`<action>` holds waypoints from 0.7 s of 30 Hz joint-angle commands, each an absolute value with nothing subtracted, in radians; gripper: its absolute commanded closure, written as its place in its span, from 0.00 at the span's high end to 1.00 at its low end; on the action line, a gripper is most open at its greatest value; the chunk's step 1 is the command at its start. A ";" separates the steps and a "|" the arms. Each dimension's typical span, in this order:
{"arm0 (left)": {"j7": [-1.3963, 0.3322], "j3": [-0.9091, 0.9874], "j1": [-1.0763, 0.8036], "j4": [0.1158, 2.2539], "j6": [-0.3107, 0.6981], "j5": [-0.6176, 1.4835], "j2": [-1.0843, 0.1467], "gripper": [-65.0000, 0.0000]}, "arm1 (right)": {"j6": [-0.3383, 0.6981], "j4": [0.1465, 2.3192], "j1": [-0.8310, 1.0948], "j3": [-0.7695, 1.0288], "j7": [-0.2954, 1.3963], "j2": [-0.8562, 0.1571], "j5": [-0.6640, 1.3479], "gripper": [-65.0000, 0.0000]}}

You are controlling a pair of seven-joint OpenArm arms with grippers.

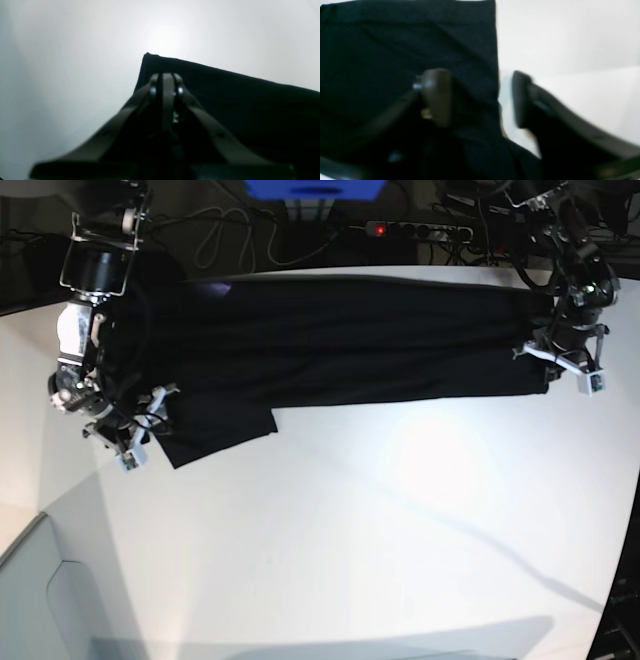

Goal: Fold the T-shirt properly
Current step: 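Lift the black strip with both grippers, raising its ends off the table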

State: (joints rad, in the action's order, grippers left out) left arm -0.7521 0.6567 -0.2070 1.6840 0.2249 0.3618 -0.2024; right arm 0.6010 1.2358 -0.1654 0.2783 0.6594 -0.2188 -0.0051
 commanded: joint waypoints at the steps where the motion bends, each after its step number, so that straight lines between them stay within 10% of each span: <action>1: -0.728 0.661 -0.200 1.702 0.225 0.371 -0.219 0.00 | 0.611 1.247 -0.183 0.282 0.657 -0.232 0.004 0.30; 4: -0.730 0.661 -0.185 1.701 0.225 0.369 -0.219 0.00 | 0.611 1.253 -0.185 0.280 0.659 -0.219 0.004 0.00; 21: -0.736 0.659 -0.070 1.701 0.231 0.364 -0.226 0.00 | 0.616 1.613 -0.177 0.289 0.661 -0.229 0.005 0.00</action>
